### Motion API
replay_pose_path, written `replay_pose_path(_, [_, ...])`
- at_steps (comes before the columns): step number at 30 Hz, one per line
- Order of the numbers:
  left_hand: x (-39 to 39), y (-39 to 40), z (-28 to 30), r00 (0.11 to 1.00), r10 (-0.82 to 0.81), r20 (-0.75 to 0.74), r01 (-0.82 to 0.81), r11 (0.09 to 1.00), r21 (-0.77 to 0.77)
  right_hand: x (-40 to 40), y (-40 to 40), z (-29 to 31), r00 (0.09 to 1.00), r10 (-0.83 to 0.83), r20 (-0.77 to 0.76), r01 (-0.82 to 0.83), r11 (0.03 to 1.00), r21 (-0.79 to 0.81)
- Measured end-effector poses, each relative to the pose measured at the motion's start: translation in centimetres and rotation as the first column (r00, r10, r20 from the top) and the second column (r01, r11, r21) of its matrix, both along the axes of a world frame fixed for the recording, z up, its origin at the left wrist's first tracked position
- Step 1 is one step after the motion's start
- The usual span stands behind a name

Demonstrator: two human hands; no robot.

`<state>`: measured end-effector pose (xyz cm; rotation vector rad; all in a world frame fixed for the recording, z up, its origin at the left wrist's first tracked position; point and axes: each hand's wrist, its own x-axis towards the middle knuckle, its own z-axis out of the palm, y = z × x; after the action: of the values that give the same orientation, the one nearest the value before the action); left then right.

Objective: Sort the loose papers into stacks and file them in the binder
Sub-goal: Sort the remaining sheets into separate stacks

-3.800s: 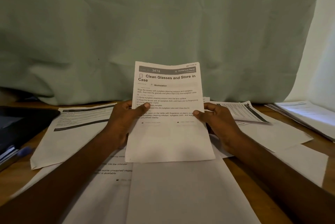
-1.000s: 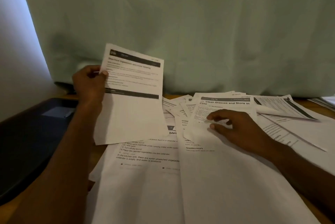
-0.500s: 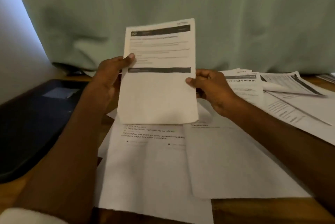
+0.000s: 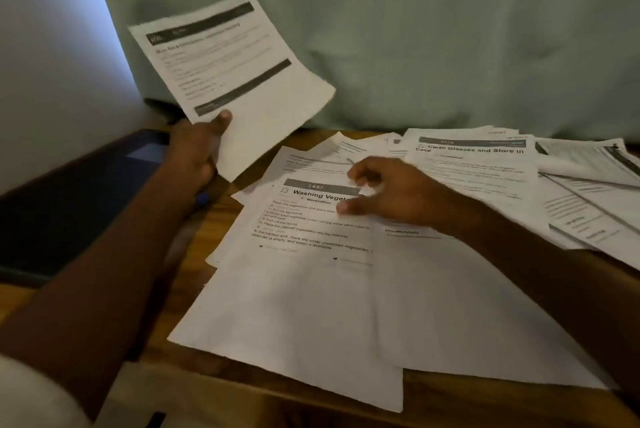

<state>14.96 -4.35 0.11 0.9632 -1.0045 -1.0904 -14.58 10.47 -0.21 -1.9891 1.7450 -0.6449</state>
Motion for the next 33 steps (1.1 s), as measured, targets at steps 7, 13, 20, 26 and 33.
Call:
replay_pose_path(7, [-0.2, 0.1, -0.8, 0.991, -0.121, -0.050, 0.120, 0.992, -0.028, 1.3, -0.2, -2.1, 0.945, -0.062, -0.321, 0.023, 0.992, -0.125])
replay_pose_path(13, [-0.4, 0.9, -0.6, 0.975, -0.193, -0.109, 0.193, 0.981, -0.009, 2.5, 0.4, -2.4, 0.917, 0.177, -0.357, -0.216, 0.974, -0.071])
replay_pose_path(20, [-1.2, 1.7, 0.0, 0.946, -0.286, -0.150, 0.297, 0.953, 0.053, 2.1, 0.1, -1.4, 0.887, -0.144, -0.439, 0.064, 0.979, -0.191])
replay_pose_path(26, [-2.5, 2.2, -0.1, 0.948, -0.296, -0.119, 0.306, 0.949, 0.074, 2.5, 0.2, -2.7, 0.953, 0.051, -0.299, -0.100, 0.984, -0.150])
replay_pose_path(33, [-2.5, 2.6, 0.2, 0.940, -0.300, -0.160, 0.312, 0.948, 0.059, -0.9, -1.1, -0.9, 0.968, -0.249, 0.027, 0.243, 0.908, -0.340])
